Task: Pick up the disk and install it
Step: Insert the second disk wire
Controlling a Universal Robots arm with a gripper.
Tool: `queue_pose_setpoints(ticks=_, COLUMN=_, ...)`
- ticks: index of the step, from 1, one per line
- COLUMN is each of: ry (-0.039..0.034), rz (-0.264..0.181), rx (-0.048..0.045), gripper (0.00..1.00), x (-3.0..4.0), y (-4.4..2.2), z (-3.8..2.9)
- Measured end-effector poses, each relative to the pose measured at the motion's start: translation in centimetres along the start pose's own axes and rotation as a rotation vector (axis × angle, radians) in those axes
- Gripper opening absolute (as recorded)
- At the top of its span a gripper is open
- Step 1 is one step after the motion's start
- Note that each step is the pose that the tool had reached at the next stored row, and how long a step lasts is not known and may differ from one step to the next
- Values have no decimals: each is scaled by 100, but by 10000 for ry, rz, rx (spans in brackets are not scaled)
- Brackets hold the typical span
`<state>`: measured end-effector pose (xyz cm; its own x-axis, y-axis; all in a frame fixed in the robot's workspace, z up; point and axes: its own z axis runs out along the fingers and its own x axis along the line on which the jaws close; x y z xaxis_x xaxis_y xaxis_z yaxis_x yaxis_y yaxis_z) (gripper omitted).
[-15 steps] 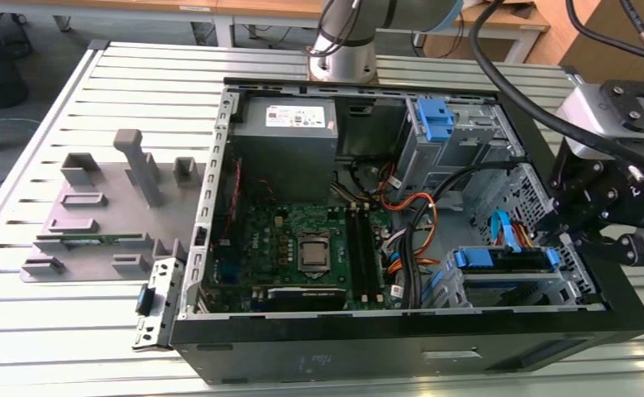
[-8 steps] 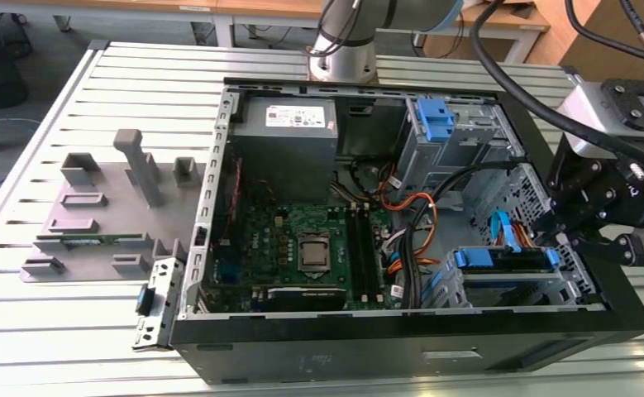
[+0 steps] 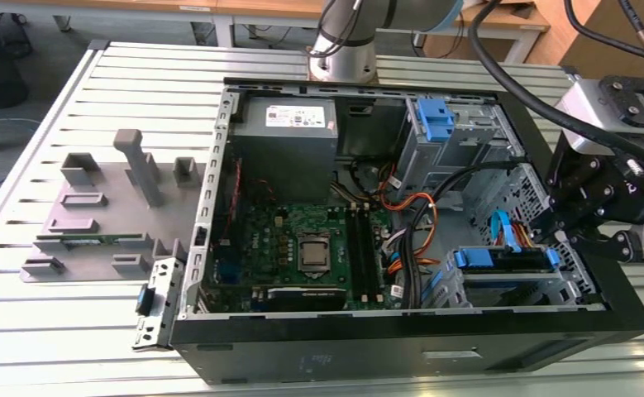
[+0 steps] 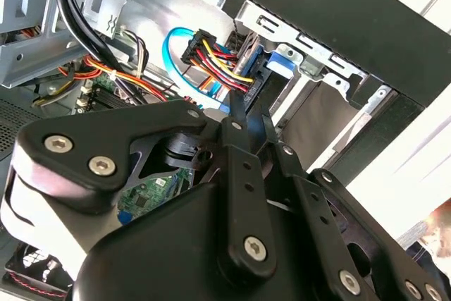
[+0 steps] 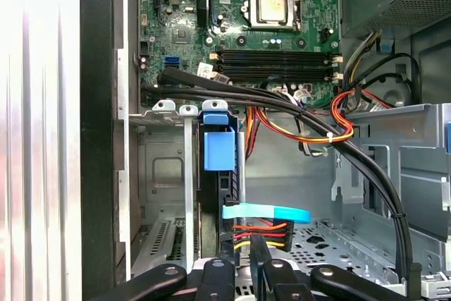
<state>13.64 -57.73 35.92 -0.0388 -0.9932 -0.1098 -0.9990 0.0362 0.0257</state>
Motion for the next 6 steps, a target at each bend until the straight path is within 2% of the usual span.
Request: queue_pose_setpoints(ticks=6, ry=0, rz=0, rx=0, gripper=24, x=-1, y=0, z=-8)
